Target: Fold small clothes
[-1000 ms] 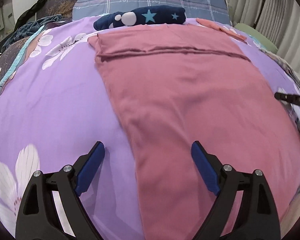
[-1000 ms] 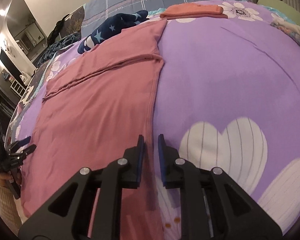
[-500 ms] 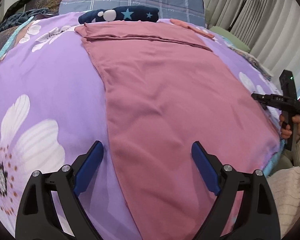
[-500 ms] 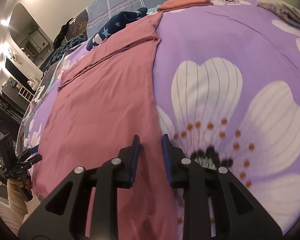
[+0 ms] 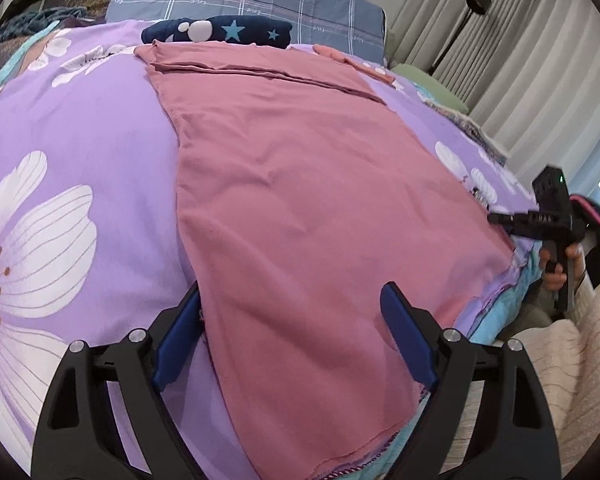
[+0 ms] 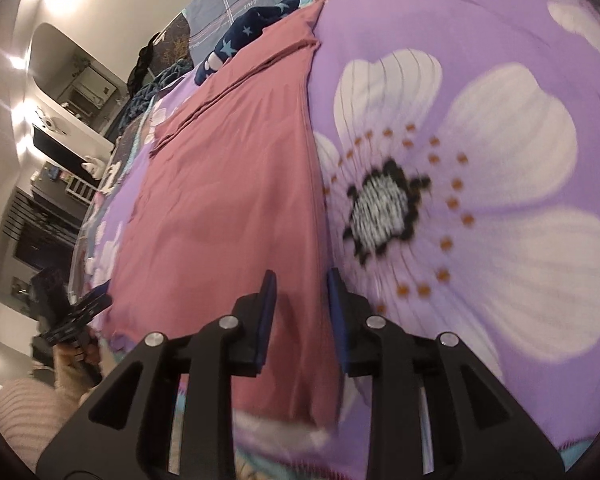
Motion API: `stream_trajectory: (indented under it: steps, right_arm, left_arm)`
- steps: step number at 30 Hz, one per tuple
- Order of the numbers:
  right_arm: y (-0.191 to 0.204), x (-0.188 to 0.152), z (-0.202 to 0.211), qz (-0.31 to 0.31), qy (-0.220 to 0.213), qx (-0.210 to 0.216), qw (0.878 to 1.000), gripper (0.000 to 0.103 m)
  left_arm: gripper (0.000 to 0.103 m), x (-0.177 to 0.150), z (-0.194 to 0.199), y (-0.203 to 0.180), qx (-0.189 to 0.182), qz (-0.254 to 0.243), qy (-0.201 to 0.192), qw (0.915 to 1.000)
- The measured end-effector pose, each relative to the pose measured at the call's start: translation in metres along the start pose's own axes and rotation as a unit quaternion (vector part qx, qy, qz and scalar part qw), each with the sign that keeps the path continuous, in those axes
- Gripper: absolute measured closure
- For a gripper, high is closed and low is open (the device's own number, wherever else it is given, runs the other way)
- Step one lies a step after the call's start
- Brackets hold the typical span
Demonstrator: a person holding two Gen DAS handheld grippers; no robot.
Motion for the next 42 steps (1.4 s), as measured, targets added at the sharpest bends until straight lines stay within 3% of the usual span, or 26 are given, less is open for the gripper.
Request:
stream_trajectory:
  steps: [5, 9, 12, 14, 16, 20, 22, 27, 30, 31, 35, 39, 42]
  right_arm:
    - [-0.003, 0.009, -0.008, -0.028, 0.01, 0.035, 0.999, 0.073]
    - [0.004, 0.016, -0.016, -0.017, 0.007, 0.033, 0.999, 0.072]
    - [0.004, 0.015, -0.014, -0.018, 0.006, 0.034, 0.999, 0.072]
    - [0.001, 0.01, -0.008, -0.02, 0.009, 0.038, 0.999, 0.072]
    - [-0.001, 0.004, -0.005, -0.008, 0.012, 0.039, 0.999, 0.072]
    - [0.005, 0.002, -0.008, 0.03, 0.024, 0.039, 0.998, 0.068]
    - [0.013, 0.007, -0.014, 0.039, 0.034, 0.053, 0.997, 0.062]
    - [0.027, 0.02, -0.029, 0.06, 0.033, 0.048, 0.997, 0.062]
    - [0.023, 0.018, -0.026, 0.069, 0.012, 0.015, 0.997, 0.095]
    - [0.019, 0.016, -0.021, 0.053, 0.011, 0.034, 0.998, 0.099]
    - [0.022, 0.027, 0.009, 0.024, -0.029, 0.097, 0.995, 0.1]
    - [0.046, 0.038, 0.051, 0.058, -0.084, 0.146, 0.984, 0.1]
    - [0.061, 0.038, 0.088, 0.079, -0.113, 0.203, 0.969, 0.1]
  left_arm:
    - [0.018, 0.013, -0.013, 0.003, -0.008, -0.021, 0.003, 0.9997]
    - [0.019, 0.027, -0.023, 0.01, -0.031, -0.014, -0.001, 0.9994]
    - [0.036, 0.022, -0.018, 0.015, -0.034, -0.008, 0.005, 0.9994]
    - [0.06, 0.013, -0.008, 0.02, -0.049, 0.001, 0.01, 0.9988]
    - [0.072, 0.004, 0.0, 0.023, -0.061, 0.013, 0.018, 0.9979]
    - [0.073, -0.009, 0.005, 0.015, -0.091, 0.0, 0.027, 0.9955]
    - [0.072, -0.004, 0.0, 0.017, -0.1, 0.006, 0.022, 0.9947]
    - [0.073, 0.014, -0.02, 0.019, -0.126, 0.024, 0.002, 0.9917]
    - [0.097, 0.018, -0.021, 0.018, -0.129, 0.034, -0.007, 0.991]
    - [0.098, 0.018, -0.02, 0.018, -0.129, 0.036, -0.012, 0.9909]
    - [0.099, 0.035, 0.009, 0.013, -0.127, 0.03, -0.066, 0.9892]
    - [0.099, 0.067, 0.056, -0.005, -0.12, -0.017, -0.133, 0.9836]
    - [0.1, 0.078, 0.089, -0.024, -0.12, -0.052, -0.17, 0.9766]
Point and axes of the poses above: each gripper's, at about its wrist camera, not at the fingertips, and z roughly against the way its jaws point, y to its left, x to its top, the point moved 5 cm from there along -z, roughly the way its jaws point, and after that the axes turned 12 degrees about -z, right-handed, at the moved point
